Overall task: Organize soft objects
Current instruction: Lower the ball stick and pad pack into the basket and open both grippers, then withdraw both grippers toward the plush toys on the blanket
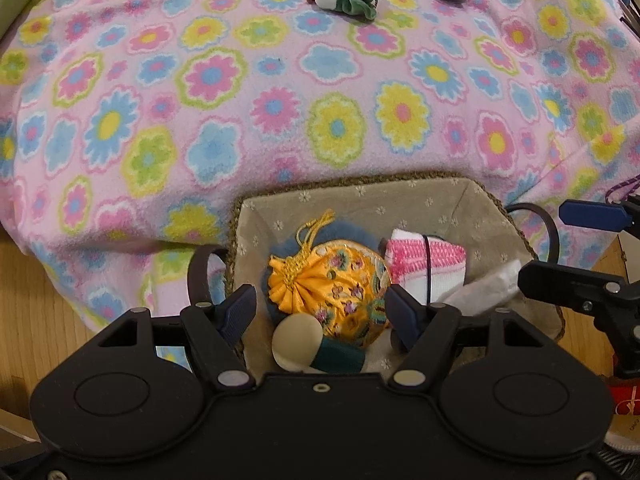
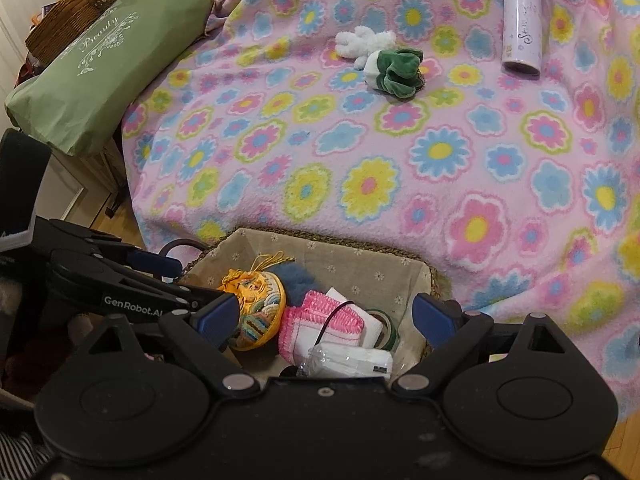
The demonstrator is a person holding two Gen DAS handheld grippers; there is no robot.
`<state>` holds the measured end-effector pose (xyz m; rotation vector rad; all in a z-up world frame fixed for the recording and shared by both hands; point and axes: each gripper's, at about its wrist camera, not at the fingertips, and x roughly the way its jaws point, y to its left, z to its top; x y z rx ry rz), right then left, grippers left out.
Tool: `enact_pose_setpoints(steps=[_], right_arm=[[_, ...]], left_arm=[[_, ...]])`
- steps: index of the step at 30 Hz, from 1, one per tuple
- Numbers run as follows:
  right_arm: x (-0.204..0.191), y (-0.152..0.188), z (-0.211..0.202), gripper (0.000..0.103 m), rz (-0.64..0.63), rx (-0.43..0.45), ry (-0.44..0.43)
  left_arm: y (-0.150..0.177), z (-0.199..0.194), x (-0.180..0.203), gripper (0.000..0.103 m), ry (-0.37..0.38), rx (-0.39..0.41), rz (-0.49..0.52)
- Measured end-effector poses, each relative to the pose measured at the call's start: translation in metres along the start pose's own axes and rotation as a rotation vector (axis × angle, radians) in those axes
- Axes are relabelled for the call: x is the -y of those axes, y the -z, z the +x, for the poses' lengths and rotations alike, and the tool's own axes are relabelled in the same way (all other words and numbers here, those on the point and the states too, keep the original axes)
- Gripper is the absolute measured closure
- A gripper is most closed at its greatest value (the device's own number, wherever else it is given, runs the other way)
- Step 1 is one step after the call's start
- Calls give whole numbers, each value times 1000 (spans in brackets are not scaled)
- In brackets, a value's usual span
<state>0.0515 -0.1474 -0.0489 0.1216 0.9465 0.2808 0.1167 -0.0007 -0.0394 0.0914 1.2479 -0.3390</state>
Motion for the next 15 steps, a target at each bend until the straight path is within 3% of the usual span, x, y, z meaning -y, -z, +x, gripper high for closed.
enact_pose_setpoints(steps=[5,15], right_arm=[[4,-7,5,9,16,16,13],[15,-42,21,9,17,124,99]], left_arm=[[-13,-3,-5,36,-27,53,2],[-63,3,-20,35,-114,234,-5]])
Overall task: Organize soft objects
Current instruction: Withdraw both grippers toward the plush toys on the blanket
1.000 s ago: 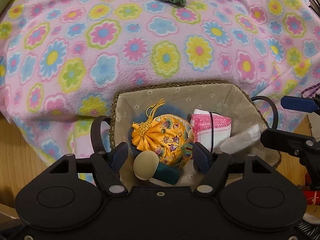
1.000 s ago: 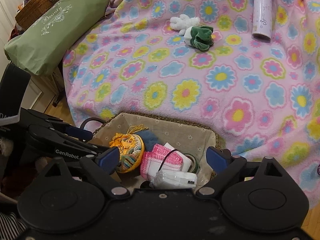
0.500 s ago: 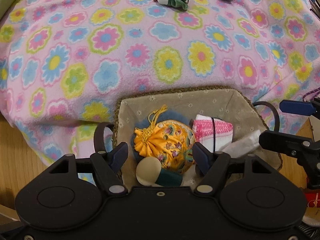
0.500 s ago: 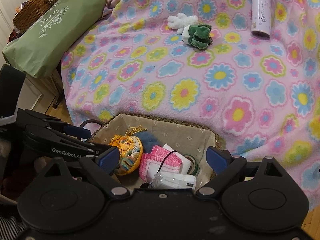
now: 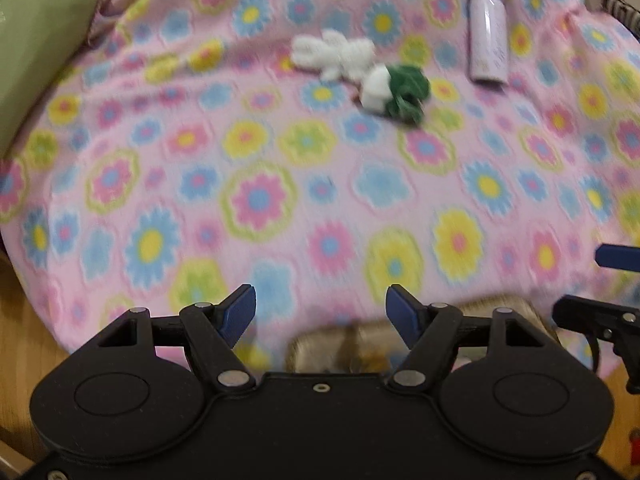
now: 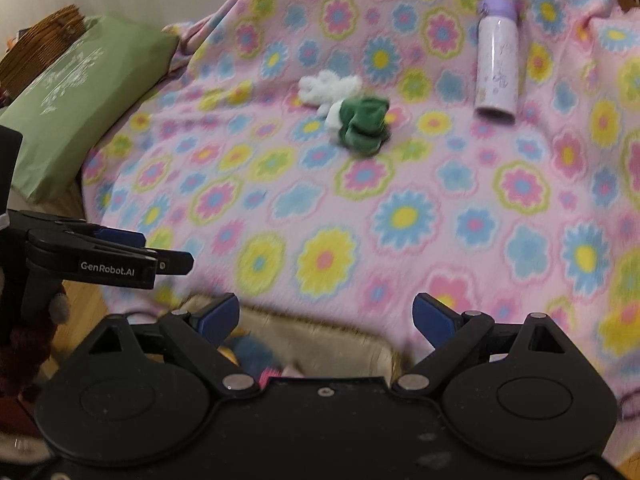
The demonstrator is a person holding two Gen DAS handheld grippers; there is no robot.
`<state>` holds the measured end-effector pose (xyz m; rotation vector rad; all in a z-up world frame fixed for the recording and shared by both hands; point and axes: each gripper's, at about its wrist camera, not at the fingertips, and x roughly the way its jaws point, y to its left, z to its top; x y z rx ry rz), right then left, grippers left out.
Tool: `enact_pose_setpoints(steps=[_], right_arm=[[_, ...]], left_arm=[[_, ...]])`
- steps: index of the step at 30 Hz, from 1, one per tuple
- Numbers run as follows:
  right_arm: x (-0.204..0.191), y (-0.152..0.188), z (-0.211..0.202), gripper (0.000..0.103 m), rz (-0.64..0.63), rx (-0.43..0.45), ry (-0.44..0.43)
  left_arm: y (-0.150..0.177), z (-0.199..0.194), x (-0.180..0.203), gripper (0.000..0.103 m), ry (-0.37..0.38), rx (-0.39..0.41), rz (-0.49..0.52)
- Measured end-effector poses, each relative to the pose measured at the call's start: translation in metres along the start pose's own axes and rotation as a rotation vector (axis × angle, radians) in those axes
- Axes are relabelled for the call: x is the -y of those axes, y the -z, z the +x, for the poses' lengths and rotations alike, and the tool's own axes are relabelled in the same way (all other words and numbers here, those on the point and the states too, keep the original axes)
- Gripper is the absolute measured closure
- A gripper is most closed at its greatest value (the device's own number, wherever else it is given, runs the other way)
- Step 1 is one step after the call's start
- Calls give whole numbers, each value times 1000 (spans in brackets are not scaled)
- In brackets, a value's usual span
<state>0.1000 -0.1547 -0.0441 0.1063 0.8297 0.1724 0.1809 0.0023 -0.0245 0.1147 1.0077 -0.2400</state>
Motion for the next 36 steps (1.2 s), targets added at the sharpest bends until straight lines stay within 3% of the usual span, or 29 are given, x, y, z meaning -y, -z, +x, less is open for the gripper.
enact_pose_setpoints(steps=[3,22,31,36], right_arm=[[2,-13,12,8,9,33,18],[2,-95,114,6,42,209,152],[2,-115,158,3,74,237,196],[-5,-123,177,1,61,260,209]], left_arm=[[-15,11,-4,29,-32,56,-8],[-88,115,-30,24,-109,319,-62],[-104,150,-57,22,-123,366,-144],[-102,157,-74,22,-95,353,-245]])
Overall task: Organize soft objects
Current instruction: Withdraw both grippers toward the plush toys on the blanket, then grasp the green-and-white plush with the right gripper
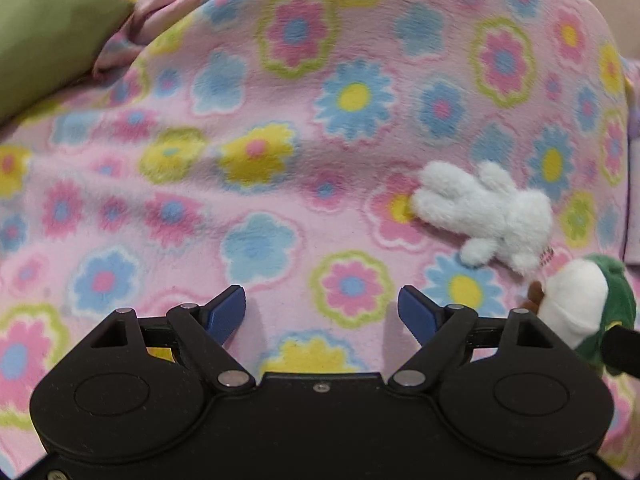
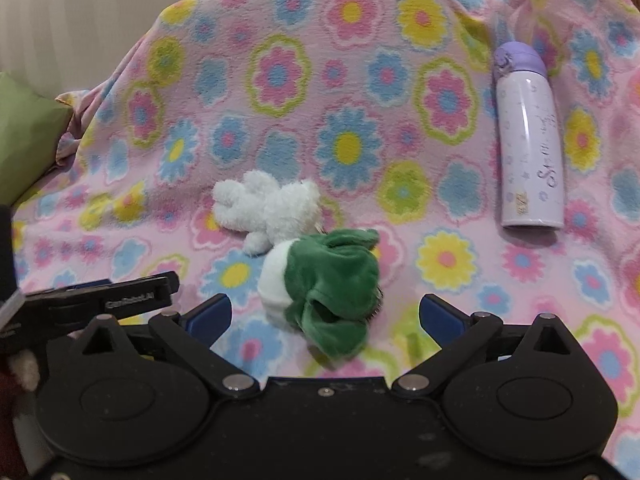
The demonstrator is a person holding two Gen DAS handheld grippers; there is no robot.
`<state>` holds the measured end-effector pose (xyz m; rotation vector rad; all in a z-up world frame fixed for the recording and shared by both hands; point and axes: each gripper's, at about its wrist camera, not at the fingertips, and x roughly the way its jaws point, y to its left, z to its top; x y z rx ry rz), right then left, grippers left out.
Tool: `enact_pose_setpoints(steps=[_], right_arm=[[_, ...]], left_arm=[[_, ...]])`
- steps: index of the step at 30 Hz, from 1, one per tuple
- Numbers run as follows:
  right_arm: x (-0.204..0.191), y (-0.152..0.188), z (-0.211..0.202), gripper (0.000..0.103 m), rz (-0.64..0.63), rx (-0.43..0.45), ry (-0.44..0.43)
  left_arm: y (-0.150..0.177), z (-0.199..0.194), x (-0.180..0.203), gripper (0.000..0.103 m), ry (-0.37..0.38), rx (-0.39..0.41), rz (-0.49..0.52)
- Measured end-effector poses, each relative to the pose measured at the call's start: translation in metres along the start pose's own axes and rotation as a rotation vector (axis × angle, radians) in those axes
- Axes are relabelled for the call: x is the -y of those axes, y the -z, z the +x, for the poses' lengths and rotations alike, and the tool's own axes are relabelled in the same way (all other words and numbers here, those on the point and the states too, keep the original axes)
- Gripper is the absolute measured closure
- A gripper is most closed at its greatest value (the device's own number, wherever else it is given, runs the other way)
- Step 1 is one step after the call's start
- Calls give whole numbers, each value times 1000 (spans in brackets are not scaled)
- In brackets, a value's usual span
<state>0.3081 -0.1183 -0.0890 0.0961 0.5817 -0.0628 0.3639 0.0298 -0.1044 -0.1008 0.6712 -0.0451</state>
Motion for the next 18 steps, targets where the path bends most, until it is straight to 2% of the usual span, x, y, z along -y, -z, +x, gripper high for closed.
enact_pose_setpoints(steps=[2,7,10,18], right_arm=[[-3,-1,8,1,-1,13,17],[-3,-4,30,1,26,7,70],[-8,-6,39,1,10,18,104],[-16,-12,60,1,-33,-13,99]], left_arm=[[2,0,-3,22,-10,1,-22],[3,2,8,17,-36,-7,43],[3,2,9,17,-40,-10,48],[3,4,7,18,-50,-13,41]])
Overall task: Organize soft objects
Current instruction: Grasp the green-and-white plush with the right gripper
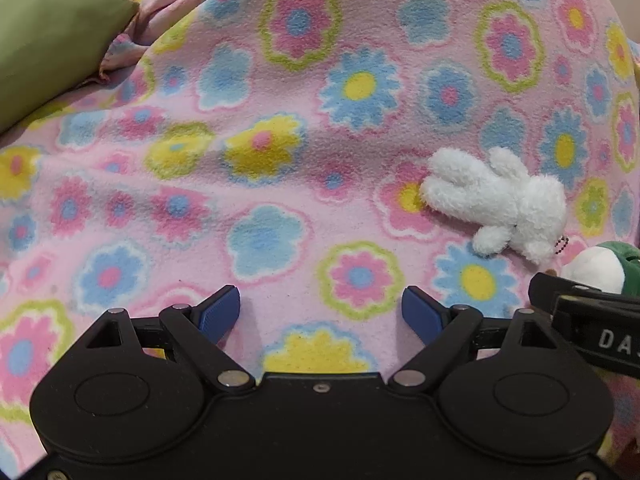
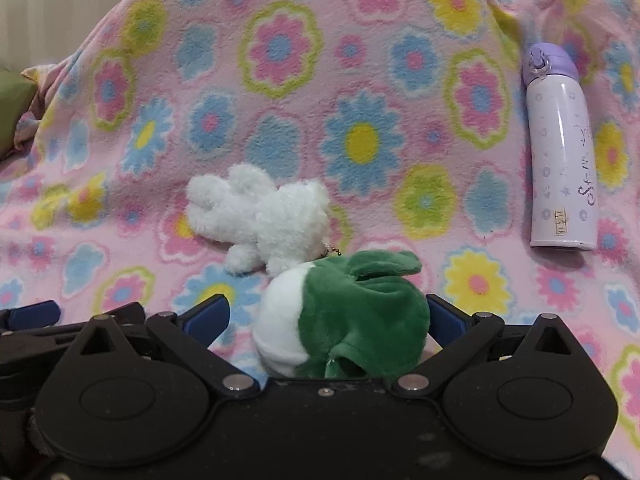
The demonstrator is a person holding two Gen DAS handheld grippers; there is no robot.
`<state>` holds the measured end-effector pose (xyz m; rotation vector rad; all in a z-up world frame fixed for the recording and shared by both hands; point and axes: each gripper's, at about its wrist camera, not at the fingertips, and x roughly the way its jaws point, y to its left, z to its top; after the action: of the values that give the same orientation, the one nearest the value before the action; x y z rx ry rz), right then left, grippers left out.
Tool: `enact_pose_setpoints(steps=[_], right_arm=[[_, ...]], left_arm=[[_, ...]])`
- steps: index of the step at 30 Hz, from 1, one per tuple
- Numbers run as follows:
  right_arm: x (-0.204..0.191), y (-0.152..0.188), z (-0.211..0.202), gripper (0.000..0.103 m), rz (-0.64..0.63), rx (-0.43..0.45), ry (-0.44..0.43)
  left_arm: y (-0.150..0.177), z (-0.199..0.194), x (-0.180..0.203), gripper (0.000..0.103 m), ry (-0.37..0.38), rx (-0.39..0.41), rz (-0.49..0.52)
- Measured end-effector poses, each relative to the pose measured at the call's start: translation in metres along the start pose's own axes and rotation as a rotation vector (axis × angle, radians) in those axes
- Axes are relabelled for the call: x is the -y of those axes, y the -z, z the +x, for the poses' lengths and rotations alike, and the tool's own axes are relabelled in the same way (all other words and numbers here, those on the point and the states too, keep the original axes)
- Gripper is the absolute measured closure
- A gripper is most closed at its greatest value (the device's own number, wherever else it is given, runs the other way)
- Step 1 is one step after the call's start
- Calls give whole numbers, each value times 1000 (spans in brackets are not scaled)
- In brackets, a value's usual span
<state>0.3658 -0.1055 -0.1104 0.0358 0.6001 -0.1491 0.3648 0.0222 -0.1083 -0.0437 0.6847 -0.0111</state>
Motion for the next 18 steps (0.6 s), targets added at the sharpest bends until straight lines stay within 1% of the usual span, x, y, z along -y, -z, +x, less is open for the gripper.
enact_pose_setpoints(steps=[3,4,6,7,9,13,18], right_arm=[[5,0,9,2,29,-37,4],[7,1,13,6,40,-53,9],[12,2,18,10,67,-77,6],[13,2,17,17,73,-68,4],[13,2,15,27,61,-62,1],[22,2,9,30,46,-65,-35],[51,5,-10,30,27,-13,1]], left_arm=[[0,0,0,17,3,1,3],[0,0,0,17,3,1,2],[0,0,0,17,3,1,1],[0,0,0,17,2,1,3],[0,0,1,17,1,1,4],[0,0,0,17,1,2,4],[0,0,0,16,1,1,5]])
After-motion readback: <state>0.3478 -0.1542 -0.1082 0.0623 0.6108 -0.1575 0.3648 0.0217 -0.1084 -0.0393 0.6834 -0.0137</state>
